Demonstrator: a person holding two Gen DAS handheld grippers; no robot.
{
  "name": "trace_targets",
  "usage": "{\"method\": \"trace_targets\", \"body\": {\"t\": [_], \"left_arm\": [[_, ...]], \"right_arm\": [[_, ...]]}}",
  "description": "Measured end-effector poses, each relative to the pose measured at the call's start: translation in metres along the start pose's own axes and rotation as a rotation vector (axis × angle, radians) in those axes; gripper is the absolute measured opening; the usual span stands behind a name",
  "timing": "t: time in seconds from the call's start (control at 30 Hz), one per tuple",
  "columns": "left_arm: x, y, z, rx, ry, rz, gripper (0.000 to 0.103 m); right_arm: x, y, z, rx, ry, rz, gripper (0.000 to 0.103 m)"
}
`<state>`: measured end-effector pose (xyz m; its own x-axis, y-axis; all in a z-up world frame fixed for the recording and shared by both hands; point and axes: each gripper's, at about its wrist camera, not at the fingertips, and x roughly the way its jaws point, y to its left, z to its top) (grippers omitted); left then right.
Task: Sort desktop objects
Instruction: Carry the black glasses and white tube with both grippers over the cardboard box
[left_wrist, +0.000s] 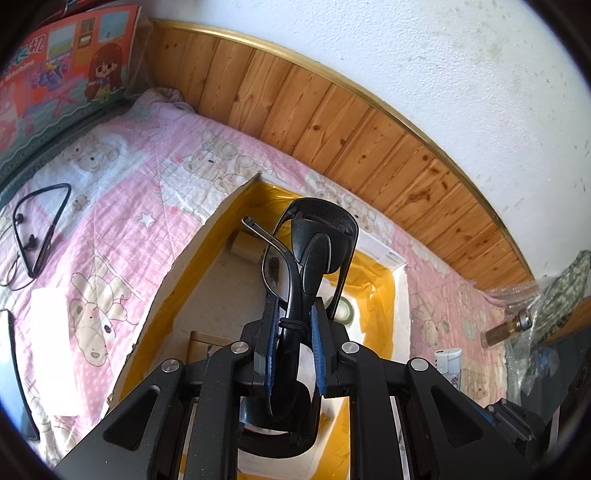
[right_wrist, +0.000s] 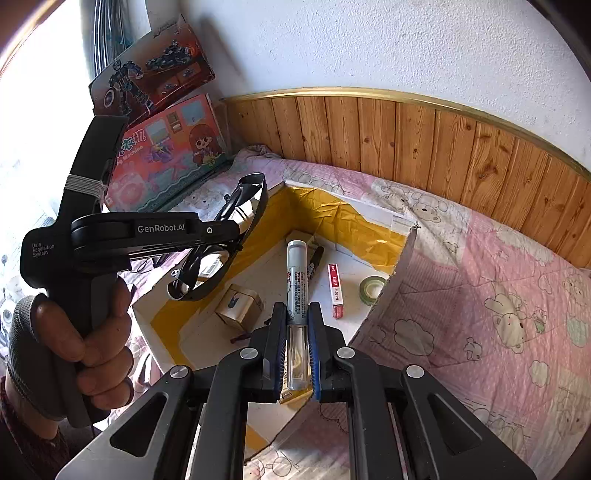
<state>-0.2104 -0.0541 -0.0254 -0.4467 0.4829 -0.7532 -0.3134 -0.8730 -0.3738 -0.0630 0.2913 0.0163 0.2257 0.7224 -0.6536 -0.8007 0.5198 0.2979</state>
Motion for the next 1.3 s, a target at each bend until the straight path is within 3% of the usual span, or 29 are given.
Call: {"method": "trace_targets", "body": {"t": [0.73,1.3], "left_arm": [[0.06,0.011,0.02,-0.008,0.121,0.072,0.016],[0.099,0.009,0.018,0.026,0.22,0.166,0.017]], "right_arm": [[0.081,-0.03,0.047,-0.016,0.119,-0.071,0.012],[0.13,-0.038,0.058,-0.082,0.251,-0.102,0.012]]}}
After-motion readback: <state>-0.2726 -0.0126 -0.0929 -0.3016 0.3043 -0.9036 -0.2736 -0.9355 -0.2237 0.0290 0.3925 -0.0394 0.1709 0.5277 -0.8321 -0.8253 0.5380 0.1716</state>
